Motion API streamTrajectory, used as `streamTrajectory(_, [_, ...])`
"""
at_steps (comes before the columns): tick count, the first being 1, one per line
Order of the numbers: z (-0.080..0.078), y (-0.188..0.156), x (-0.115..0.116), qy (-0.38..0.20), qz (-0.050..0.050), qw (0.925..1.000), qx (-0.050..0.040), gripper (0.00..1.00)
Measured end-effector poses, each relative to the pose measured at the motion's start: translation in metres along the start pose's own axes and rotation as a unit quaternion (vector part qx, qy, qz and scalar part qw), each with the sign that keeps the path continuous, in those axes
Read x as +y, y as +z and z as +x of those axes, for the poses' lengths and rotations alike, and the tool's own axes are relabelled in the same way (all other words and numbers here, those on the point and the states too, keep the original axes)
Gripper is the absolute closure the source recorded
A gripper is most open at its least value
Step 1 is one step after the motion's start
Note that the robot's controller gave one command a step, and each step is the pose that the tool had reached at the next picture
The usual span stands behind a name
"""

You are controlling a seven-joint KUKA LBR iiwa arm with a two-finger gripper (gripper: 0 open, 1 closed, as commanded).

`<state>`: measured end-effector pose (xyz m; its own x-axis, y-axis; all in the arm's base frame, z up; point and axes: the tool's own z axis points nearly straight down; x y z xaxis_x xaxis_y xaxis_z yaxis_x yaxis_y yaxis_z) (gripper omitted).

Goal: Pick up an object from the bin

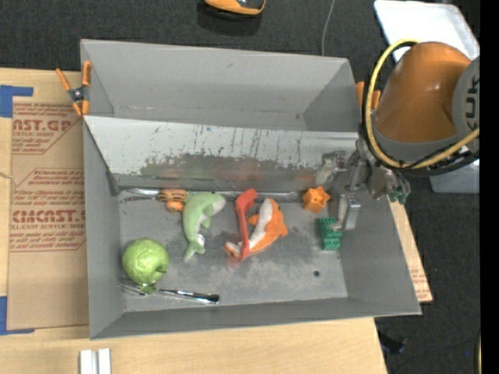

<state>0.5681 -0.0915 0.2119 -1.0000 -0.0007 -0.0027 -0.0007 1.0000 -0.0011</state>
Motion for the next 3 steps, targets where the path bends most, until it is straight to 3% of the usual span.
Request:
streamTrajectory(1, [-0.003,0.049,0.074,-0.142,0.000,0.9898,-0.0005,0.00])
streamTrajectory(2, [0.007,0.059,0.076,-0.136,-0.001,0.9906,-0.0014,0.00])
streamTrajectory(3, [0.032,0.075,0.089,-0.256,-0.001,0.9666,-0.0003,0.00])
